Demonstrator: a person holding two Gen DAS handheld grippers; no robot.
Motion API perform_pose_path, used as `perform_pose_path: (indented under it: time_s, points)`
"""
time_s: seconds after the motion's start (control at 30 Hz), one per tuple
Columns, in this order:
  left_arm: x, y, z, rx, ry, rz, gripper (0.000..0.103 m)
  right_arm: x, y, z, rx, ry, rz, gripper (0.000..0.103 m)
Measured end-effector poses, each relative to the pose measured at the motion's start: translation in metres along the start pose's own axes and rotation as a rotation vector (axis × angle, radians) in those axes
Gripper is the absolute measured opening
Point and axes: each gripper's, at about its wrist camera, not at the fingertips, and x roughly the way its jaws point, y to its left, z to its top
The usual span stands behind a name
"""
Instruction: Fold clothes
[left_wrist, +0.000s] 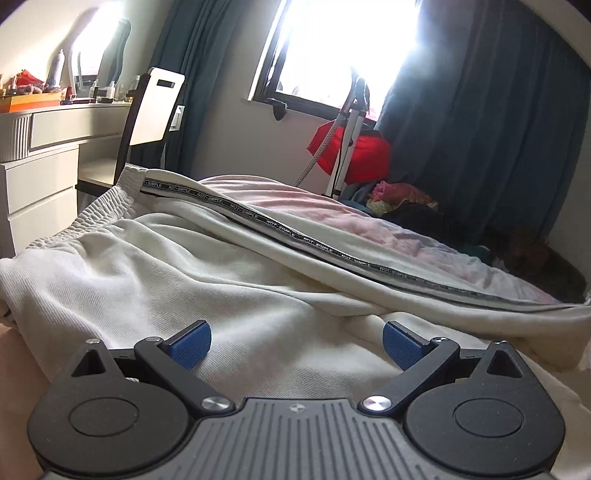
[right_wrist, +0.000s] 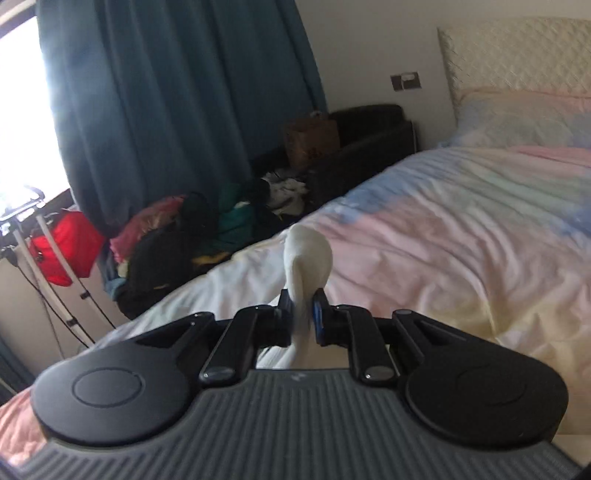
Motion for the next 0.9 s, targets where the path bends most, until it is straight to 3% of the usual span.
perform_pose_path:
  time_s: [0.13, 0.27, 0.37, 0.47, 0.5, 0.6, 0.63, 0.67, 0.73, 0.83, 0.9]
  points:
    - [0.003, -0.008, -0.003, 0.003, 0.025, 0.011, 0.1, 0.021, -0.049, -0.043, 0.055, 0.082, 0.03, 0.016]
    - [0.002, -0.013, -0.005, 0.027, 0.027, 0.015, 0.1, 0.034, -0.085, -0.086, 0.286, 0.142, 0.065, 0.023]
    - [0.001, -0.018, -0.007, 0.05, 0.025, 0.013, 0.1, 0.038, -0.105, -0.098, 0.418, 0.153, 0.149, 0.026]
    - [0.003, -0.022, -0.011, 0.07, 0.034, 0.01, 0.1, 0.041, -0.108, -0.089, 0.458, 0.217, 0.205, 0.035]
    - [0.005, -0.023, -0.013, 0.076, 0.039, 0.008, 0.1, 0.042, -0.105, -0.084, 0.449, 0.246, 0.208, 0.04]
    - [0.007, -0.027, -0.017, 0.09, 0.049, -0.005, 0.1, 0.042, -0.081, -0.061, 0.305, 0.299, 0.139, 0.039]
    - [0.007, -0.027, -0.018, 0.093, 0.051, -0.012, 0.1, 0.039, -0.07, -0.051, 0.238, 0.299, 0.106, 0.031]
    - [0.006, -0.028, -0.018, 0.096, 0.052, -0.014, 0.1, 0.037, -0.058, -0.043, 0.177, 0.293, 0.079, 0.013]
    - [0.004, -0.027, -0.019, 0.097, 0.049, -0.018, 0.1, 0.031, -0.033, -0.026, 0.07, 0.265, 0.039, 0.012]
    - [0.0, -0.027, -0.019, 0.101, 0.036, -0.014, 0.1, 0.01, -0.017, -0.006, 0.052, 0.122, 0.089, 0.012]
    - [-0.003, -0.027, -0.019, 0.112, 0.023, -0.002, 0.1, -0.004, -0.014, -0.006, 0.018, 0.046, 0.078, 0.012]
